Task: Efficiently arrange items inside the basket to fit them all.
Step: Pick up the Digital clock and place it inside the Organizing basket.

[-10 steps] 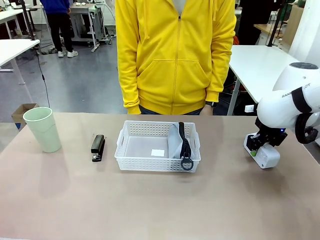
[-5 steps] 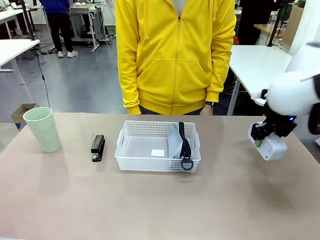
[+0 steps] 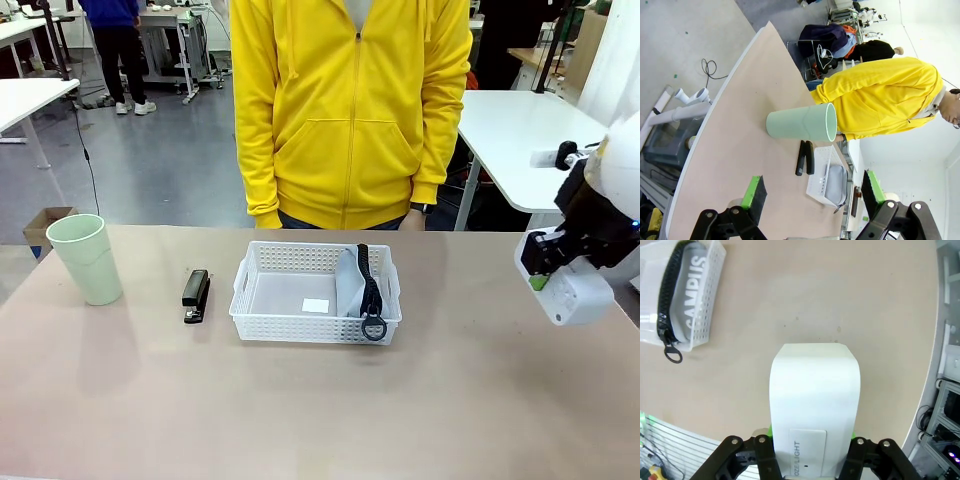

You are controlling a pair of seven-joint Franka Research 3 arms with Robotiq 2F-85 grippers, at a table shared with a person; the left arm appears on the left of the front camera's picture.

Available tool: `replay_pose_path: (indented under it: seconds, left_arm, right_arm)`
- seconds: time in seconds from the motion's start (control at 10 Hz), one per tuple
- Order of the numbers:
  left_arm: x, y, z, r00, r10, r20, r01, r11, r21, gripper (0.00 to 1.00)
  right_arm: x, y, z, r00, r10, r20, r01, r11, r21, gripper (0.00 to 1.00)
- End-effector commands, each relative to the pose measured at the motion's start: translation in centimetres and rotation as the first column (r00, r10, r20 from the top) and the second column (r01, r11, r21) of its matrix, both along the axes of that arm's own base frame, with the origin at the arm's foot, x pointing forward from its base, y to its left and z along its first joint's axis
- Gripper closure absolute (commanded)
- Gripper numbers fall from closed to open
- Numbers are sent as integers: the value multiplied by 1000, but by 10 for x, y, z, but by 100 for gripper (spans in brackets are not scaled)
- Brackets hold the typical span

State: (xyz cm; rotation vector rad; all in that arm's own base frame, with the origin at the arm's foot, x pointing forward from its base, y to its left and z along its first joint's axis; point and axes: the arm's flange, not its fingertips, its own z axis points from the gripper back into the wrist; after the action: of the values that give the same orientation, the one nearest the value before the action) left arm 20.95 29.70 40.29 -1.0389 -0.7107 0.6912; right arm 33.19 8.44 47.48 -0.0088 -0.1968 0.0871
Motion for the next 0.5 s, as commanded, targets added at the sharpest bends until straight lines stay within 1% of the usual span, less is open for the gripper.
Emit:
replay_pose_path:
  seconds: [0.0,0.2,0.3,0.4]
  left_arm:
    - [1,0,-2,999,-2,34,2,1000,3,0]
    - [1,0,-2,999,-2,34,2,1000,3,0]
    - [1,0,-2,999,-2,34,2,1000,3,0]
    - [1,0,-2,999,-2,34,2,1000,3,0]
  right_arm:
    - [7,-4,-6,1000,4,-20,-4,1000,-6,100]
    - [7,-4,-6,1000,4,-20,-4,1000,-6,100]
    - [2,-1,-6,1000,-1,-18,1,1000,-1,48]
    - [2,2,-11,999,-27,-21,27,1000,-7,48]
